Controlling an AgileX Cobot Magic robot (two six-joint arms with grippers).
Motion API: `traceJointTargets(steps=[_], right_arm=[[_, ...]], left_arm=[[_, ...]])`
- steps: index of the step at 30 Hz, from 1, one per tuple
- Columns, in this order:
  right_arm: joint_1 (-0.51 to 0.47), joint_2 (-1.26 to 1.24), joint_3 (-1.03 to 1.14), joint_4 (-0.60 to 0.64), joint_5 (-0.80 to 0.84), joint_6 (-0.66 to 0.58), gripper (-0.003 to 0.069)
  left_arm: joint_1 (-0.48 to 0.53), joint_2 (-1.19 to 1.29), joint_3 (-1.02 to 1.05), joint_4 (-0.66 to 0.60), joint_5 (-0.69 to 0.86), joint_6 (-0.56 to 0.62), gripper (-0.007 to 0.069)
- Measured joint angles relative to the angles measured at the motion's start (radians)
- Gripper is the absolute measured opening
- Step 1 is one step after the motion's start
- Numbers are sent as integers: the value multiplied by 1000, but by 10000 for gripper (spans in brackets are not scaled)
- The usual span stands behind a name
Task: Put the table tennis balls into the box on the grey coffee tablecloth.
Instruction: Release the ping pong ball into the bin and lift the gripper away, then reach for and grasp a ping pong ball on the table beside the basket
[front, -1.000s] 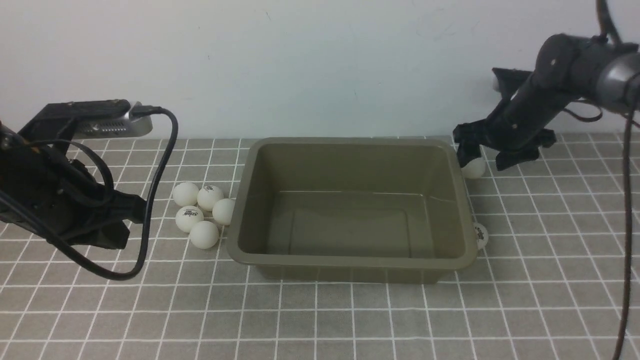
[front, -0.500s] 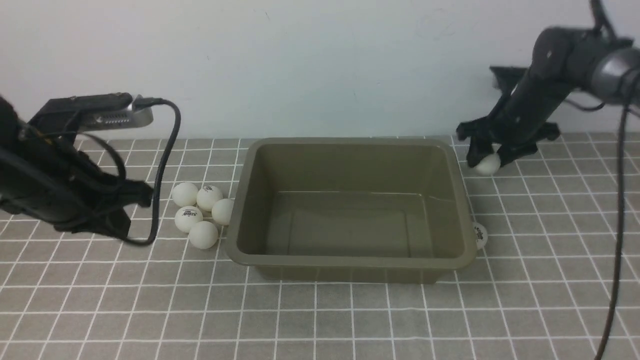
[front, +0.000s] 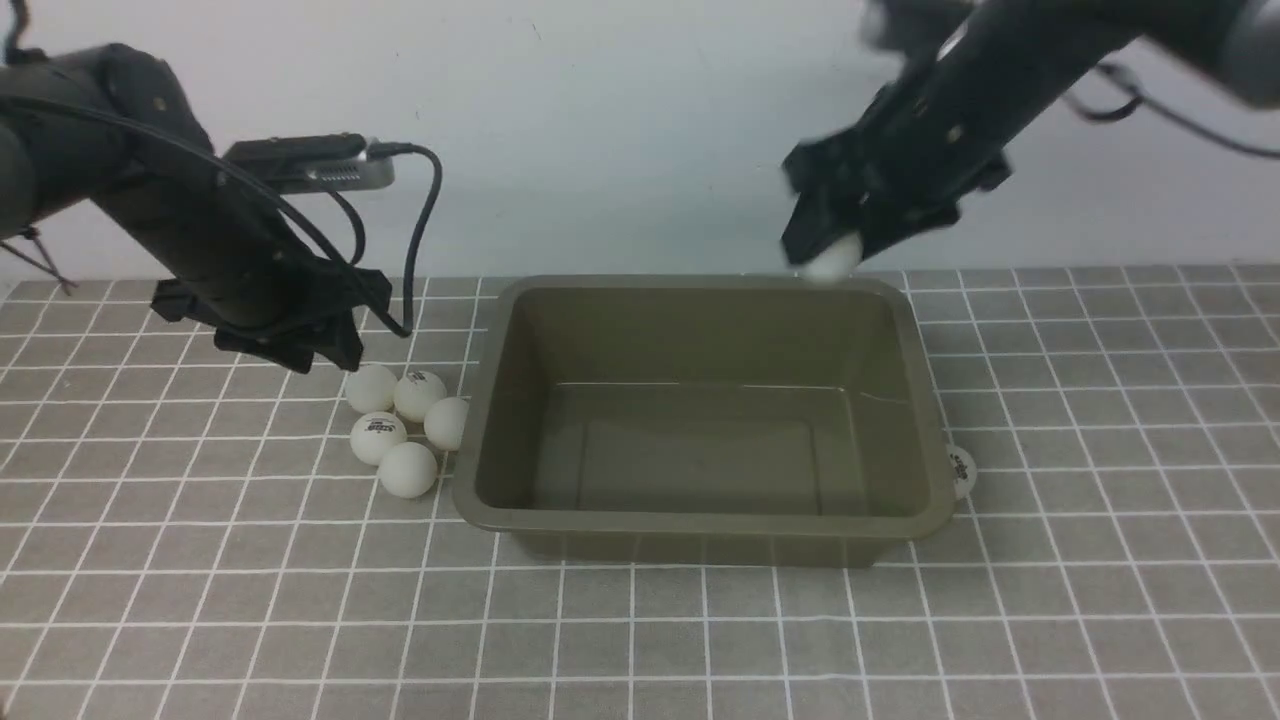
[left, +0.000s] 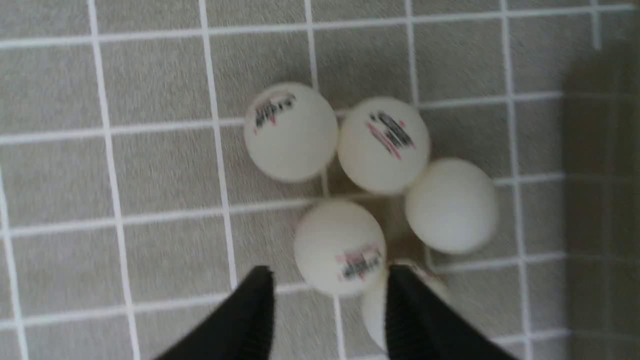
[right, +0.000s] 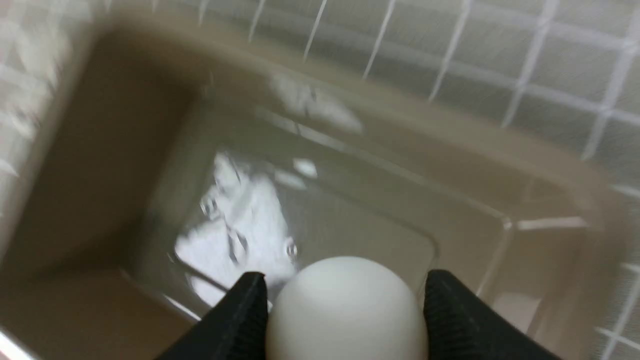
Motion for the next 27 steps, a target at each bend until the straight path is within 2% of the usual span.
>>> traceJointTargets(steps=[2,5,10,15,27], right_arm=[[14,14,2,-44,0,6,386],[15,15,2,-93,0,47,514],[15,15,2,-96,0,53,623],[15,15,2,-94,0,49,634],[15,15,2,-94,0,42,581]], left_arm=[[0,60,-40,15,-1,1,446],[0,122,-74,18,-8,1,539],[0,167,-88,28,-51,1,573],[0,173,-88,31,-93,1,573],[-1,173,-89,27,-171,1,573]])
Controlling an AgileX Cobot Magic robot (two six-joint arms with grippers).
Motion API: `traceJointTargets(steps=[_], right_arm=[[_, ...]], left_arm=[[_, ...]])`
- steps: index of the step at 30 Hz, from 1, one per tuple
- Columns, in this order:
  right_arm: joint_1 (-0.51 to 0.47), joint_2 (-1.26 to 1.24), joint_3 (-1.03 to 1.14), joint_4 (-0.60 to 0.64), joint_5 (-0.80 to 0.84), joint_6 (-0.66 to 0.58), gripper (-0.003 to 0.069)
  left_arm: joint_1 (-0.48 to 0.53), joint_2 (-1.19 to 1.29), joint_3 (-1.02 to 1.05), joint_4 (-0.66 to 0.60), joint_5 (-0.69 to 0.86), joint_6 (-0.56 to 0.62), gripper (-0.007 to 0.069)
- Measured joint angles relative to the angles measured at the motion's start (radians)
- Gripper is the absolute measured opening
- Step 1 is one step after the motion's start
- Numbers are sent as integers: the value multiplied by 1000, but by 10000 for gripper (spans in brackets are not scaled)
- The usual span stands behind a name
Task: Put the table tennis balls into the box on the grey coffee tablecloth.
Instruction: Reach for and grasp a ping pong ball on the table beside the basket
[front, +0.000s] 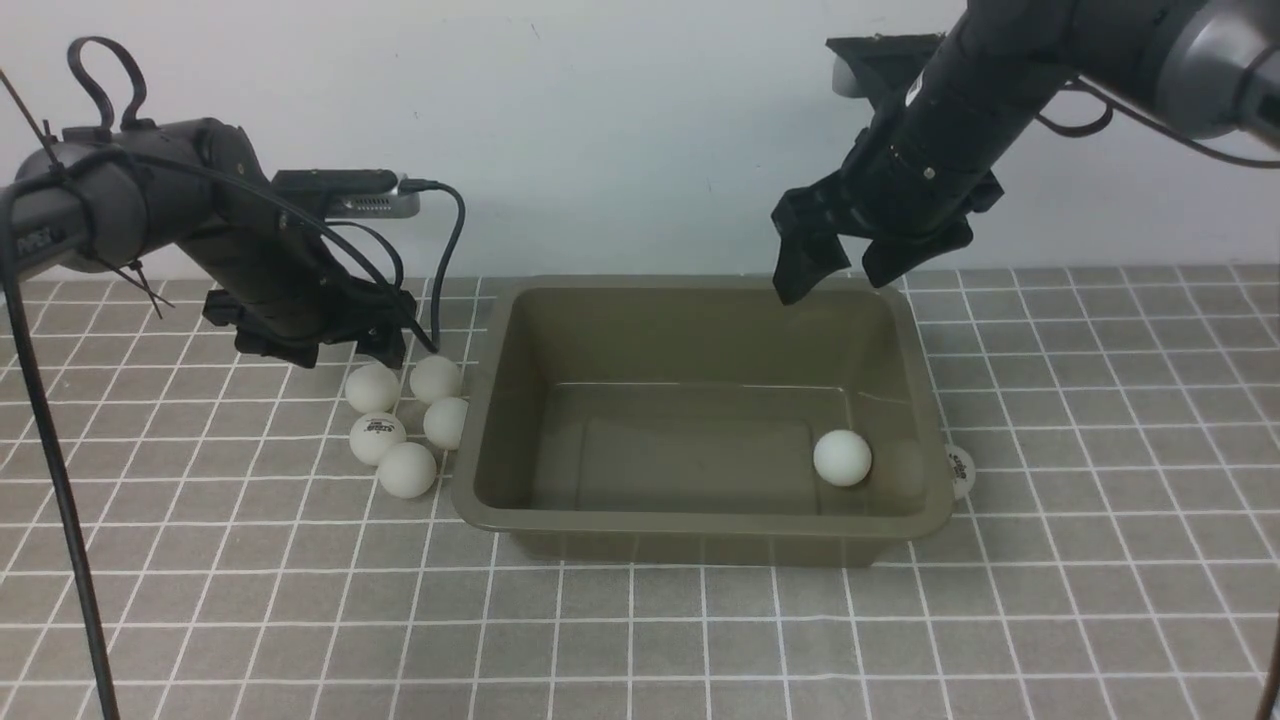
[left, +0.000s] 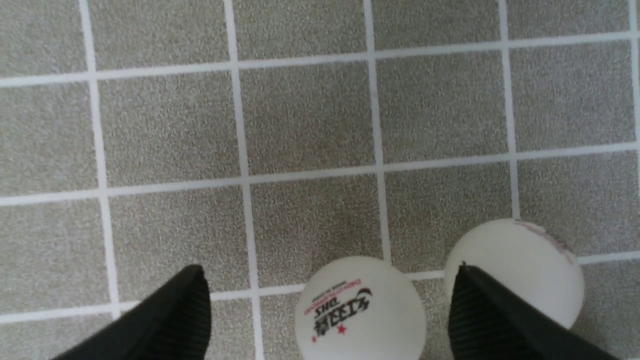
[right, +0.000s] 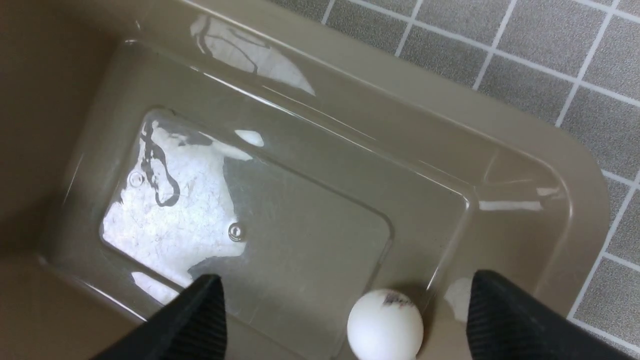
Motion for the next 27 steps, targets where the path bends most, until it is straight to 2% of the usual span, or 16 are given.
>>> traceJointTargets(steps=[7,12,15,17,19,20,24,27], right_arm=[[0,-43,4,-76,0,120,580],[0,-147,8,-73,1,131,580],[1,-234,45,-132,1,131,580],[1,-319,131,-230,1,138,580],[1,-359,195,-264,1,141,580],[1,-393,265,-286,1,141,578],[1,-439,494,-302,-1,141,565],[1,-437,570,-305,-26,145,562]], left_arm=[[-1,20,-1,1,24,0,573],[-1,50,-1,1,35,0,573],[-1,63,-1,1,37,0,562],[-1,65,-1,1,36,0,493],[-1,65,-2,1,35,0,447],[-1,65,-8,2,43,1,350],[2,48,-81,31,174,2,351],[8,21,-129,42,244,2,351]])
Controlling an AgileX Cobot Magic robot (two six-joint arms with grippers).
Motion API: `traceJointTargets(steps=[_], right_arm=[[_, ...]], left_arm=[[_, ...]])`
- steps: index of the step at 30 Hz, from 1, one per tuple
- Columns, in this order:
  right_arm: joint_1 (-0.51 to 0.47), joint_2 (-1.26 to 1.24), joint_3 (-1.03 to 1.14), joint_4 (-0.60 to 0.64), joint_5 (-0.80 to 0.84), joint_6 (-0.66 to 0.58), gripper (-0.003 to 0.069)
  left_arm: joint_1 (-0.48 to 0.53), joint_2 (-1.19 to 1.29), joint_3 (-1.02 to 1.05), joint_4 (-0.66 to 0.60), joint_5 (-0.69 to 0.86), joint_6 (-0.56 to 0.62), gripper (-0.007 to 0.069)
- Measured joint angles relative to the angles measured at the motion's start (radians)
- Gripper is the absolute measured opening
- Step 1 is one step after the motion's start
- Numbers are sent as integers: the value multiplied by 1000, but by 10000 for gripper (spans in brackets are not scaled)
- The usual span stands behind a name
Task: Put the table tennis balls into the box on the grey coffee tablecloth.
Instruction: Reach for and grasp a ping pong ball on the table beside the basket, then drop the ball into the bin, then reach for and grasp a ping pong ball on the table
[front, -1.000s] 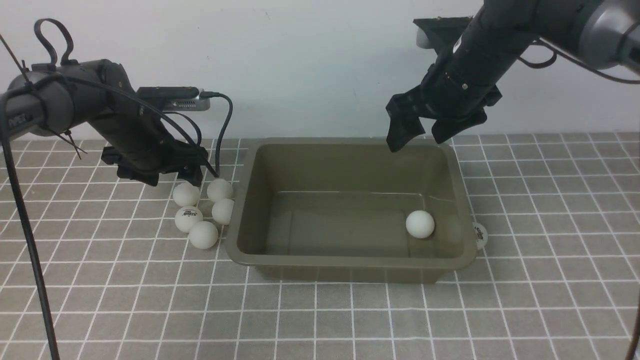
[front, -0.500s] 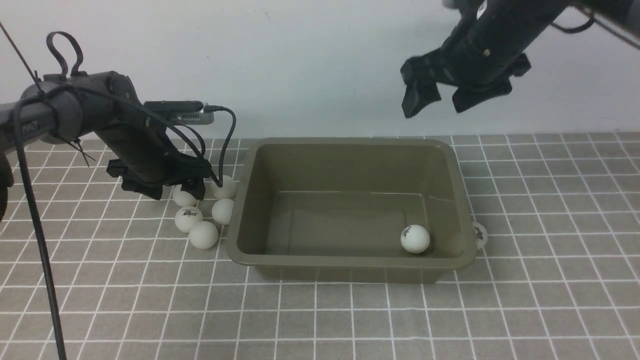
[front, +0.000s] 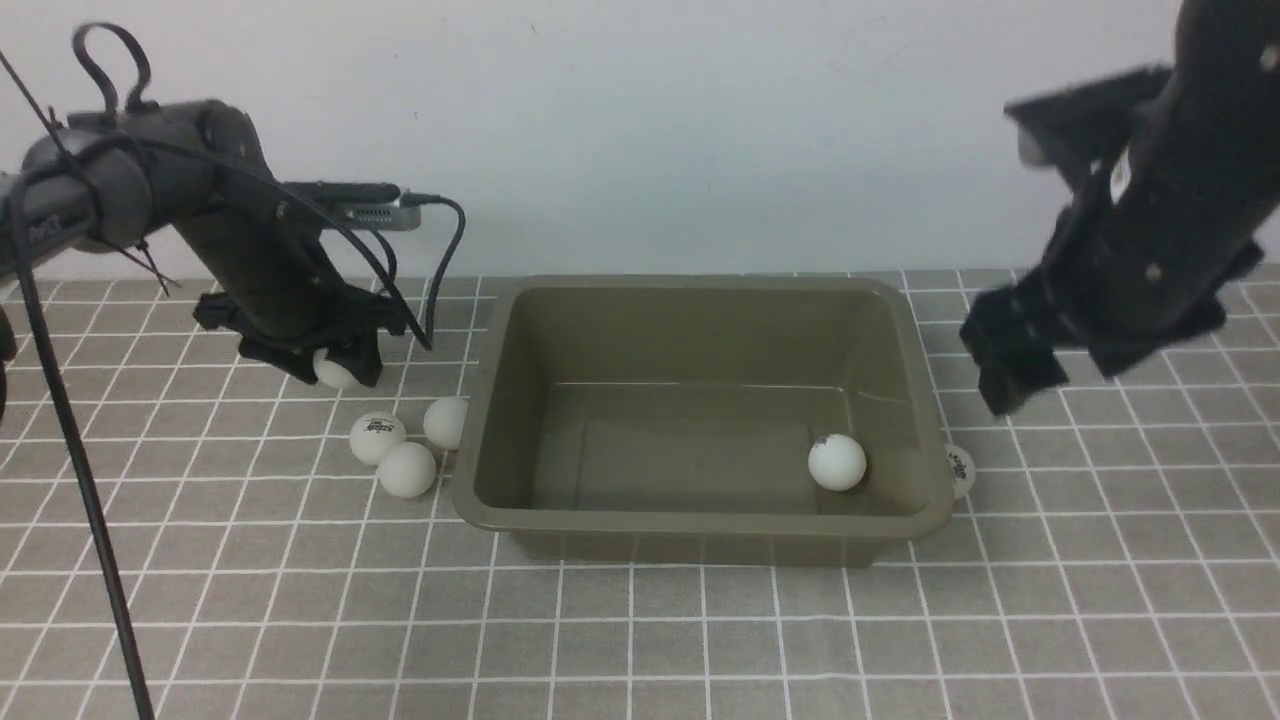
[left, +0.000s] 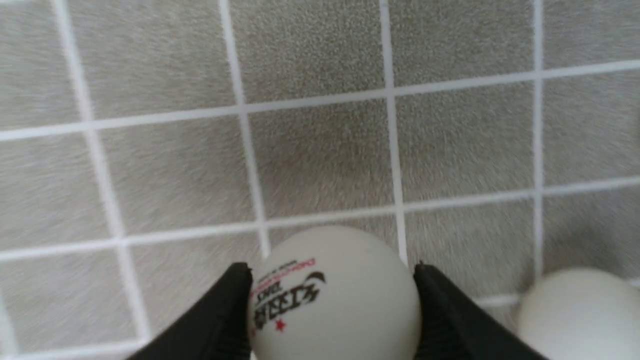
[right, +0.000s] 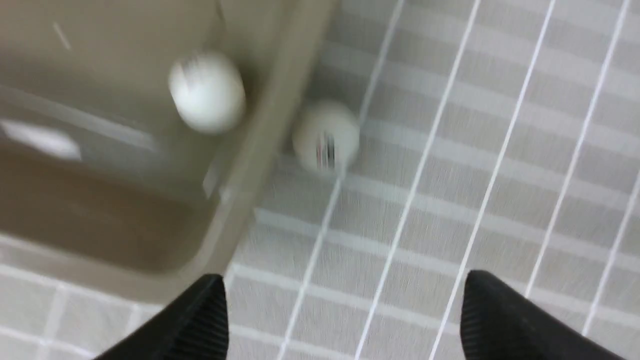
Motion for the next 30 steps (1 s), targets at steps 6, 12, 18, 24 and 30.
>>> traceJointTargets(steps=[6,12,18,24,30], right_arm=[[-34,79,153,26,-206,52,559],[-113,188,153,139,-343,43,559],[-124,237,153,242,-435,-31,559],[-126,304,153,297,-493,-62,559],[-129,336,150,285,-502,-64,457]], left_arm=[[-35,-153,-103,-55,193,55,351],[-164,-178,-110,-111,249,97,351],[-271,-115,-109,-113,239,106,351],[-317,-44,-109,-112,186,112,497],[-302,-49,-147,-59,210,58,535]])
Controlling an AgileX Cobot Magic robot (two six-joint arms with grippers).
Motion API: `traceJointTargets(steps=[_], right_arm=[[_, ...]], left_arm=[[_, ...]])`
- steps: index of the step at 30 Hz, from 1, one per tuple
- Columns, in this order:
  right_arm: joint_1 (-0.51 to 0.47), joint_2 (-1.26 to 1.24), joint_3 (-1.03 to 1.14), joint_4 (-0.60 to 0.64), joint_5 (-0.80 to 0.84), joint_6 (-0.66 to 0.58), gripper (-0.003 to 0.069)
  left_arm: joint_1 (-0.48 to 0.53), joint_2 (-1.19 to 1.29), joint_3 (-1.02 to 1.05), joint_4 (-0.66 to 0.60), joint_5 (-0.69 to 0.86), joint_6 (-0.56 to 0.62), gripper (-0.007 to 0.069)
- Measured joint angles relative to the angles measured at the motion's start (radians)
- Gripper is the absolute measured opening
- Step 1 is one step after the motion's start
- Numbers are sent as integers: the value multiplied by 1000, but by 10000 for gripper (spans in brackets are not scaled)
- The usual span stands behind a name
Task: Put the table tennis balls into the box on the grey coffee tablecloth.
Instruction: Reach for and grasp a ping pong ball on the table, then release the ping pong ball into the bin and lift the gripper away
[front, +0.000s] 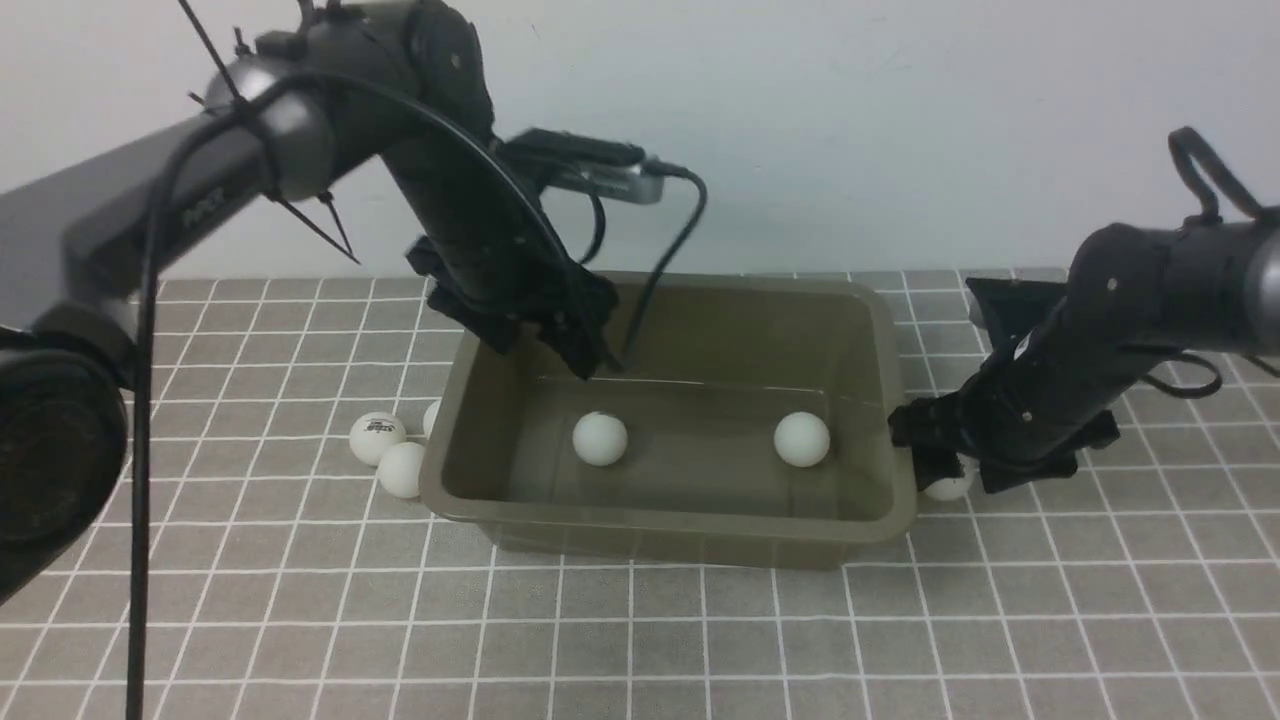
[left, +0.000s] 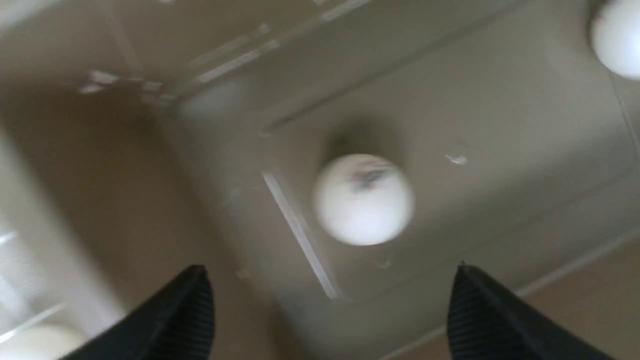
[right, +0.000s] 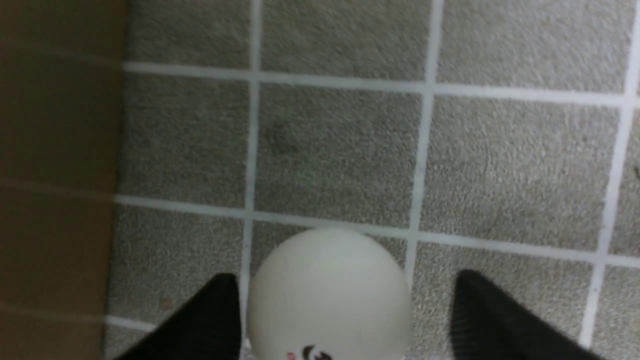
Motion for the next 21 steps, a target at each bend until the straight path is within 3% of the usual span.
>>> traceJointTargets(steps=[1,5,6,11,16,21], right_arm=[[-7,-5,-7,-18,20,4,344],[-56,-71,-31,-80,147,43,364],[-69,-106,-37,-92,176,59,364],[-52,-279,-49,-80,169,85,364],[77,-307,-49,-13,17,9,364],[140,-224,-67,43,-47,-23,364]], left_arm=[[13,-14,-14,28,19,-14,471],[100,-79,-36,92,38,-33,106],[122,-87,-38,97,39,-34,59],[200,-67,-32,80,40,-24,-5],[162,6,-19,37,41,-22,-5],[108,71,-16,36,37,-23,-5]])
